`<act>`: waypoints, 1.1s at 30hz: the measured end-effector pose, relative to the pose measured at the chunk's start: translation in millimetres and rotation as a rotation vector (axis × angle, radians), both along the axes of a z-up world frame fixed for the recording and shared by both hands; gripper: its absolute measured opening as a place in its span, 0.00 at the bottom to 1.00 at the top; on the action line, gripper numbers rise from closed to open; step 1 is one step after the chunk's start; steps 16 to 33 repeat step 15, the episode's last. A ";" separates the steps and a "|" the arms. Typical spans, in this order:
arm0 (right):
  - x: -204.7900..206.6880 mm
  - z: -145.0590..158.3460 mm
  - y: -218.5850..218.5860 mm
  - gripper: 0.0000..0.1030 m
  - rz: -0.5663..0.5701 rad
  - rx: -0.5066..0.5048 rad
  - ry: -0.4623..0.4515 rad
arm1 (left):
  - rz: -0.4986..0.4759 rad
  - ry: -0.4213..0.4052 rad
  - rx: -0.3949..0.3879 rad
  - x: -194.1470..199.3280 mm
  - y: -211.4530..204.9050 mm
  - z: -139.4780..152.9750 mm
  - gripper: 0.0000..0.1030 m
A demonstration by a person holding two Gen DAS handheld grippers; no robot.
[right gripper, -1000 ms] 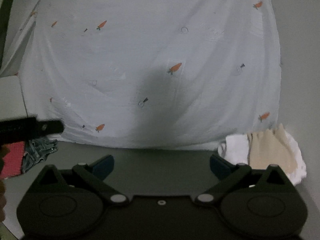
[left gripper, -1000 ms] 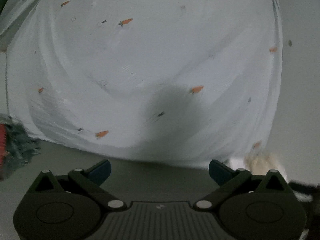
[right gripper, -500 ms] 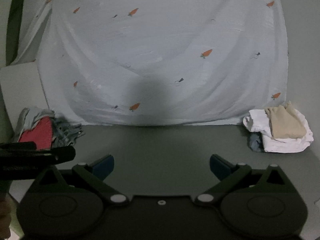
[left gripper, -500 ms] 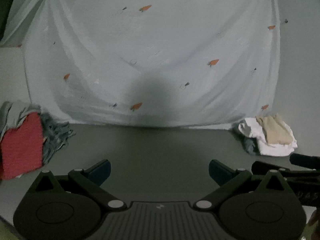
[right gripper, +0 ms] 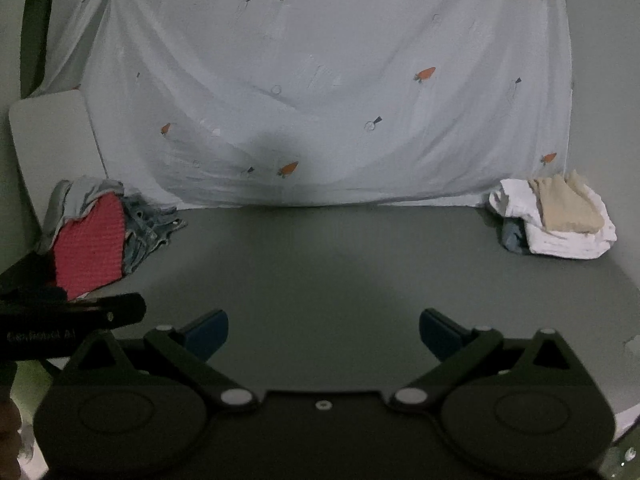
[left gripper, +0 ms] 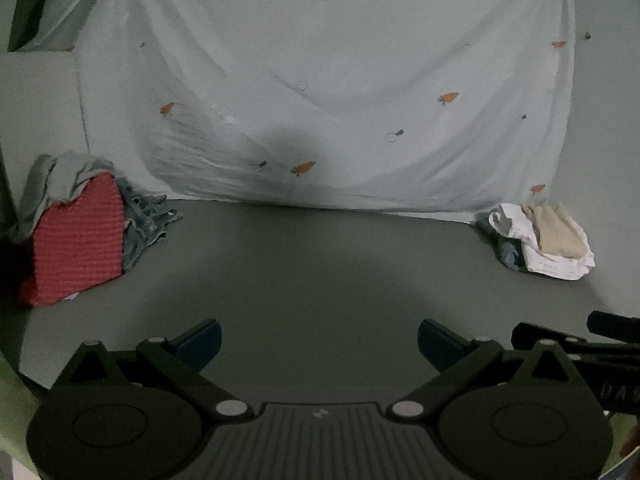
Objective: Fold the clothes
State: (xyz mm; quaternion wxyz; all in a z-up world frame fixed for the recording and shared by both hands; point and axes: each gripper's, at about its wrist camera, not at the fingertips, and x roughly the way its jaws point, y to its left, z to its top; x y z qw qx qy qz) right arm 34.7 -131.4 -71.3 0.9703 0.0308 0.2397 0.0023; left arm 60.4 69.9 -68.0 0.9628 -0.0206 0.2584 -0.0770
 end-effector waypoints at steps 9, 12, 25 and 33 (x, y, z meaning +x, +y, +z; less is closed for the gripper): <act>-16.6 -4.2 9.4 1.00 0.002 -0.003 -0.006 | 0.008 -0.026 -0.003 -13.5 14.0 0.7 1.00; -21.4 -3.6 10.1 1.00 0.006 -0.010 -0.017 | 0.013 -0.031 -0.003 -16.4 16.2 1.5 1.00; -25.3 -3.5 9.7 1.00 0.008 -0.010 -0.027 | 0.017 -0.037 0.001 -16.6 17.8 3.1 1.00; -25.3 -3.5 9.7 1.00 0.008 -0.010 -0.027 | 0.017 -0.037 0.001 -16.6 17.8 3.1 1.00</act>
